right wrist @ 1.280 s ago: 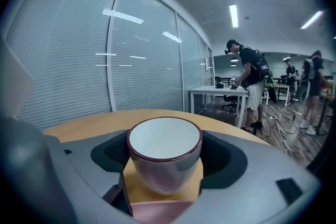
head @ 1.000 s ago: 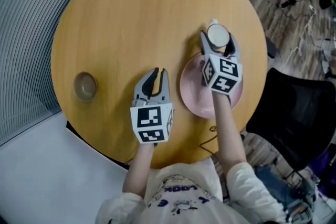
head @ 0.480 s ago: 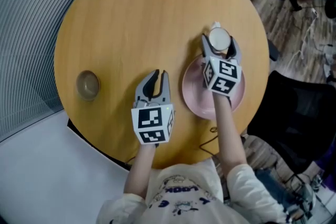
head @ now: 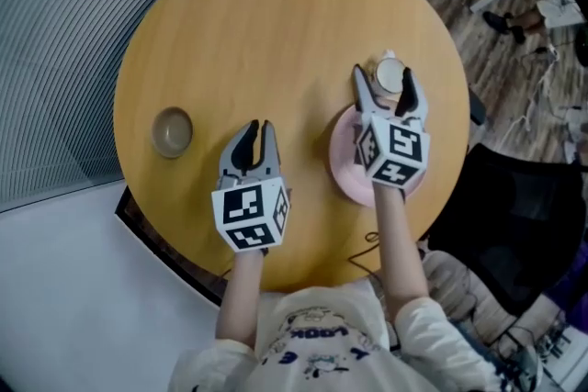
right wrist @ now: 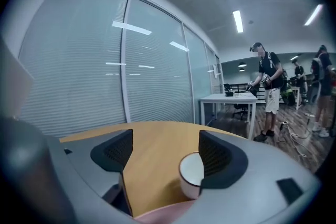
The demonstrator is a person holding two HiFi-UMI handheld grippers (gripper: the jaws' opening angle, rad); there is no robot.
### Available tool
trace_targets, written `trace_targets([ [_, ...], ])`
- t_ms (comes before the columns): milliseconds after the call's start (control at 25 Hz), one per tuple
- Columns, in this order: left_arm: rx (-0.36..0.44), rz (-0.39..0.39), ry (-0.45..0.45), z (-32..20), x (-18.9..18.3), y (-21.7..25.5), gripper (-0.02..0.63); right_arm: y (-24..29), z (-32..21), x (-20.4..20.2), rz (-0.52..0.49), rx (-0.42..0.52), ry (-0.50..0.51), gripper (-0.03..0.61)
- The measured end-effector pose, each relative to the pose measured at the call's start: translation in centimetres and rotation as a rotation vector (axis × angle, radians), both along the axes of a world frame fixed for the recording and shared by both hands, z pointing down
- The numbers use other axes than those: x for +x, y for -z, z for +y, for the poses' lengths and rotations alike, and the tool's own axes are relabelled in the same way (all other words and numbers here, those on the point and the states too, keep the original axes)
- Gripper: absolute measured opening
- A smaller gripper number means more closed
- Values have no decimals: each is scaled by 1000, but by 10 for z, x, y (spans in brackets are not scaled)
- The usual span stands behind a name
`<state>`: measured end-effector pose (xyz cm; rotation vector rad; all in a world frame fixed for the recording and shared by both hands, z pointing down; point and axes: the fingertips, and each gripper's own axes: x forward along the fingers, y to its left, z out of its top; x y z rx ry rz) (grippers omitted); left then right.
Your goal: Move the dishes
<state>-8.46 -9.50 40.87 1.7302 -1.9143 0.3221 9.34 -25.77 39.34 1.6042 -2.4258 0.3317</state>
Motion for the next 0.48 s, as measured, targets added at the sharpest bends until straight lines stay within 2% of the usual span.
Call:
trace_targets([
  [280, 40, -18, 161, 59, -60, 21, 58, 21, 68, -94, -53, -18, 202, 373],
  [400, 43, -20, 204, 83, -90, 27, 59, 27, 98, -132, -71, -28, 246, 268],
  [480, 44, -23, 220, 99, -113, 29, 60, 27, 119, -162, -86, -50, 274, 255],
])
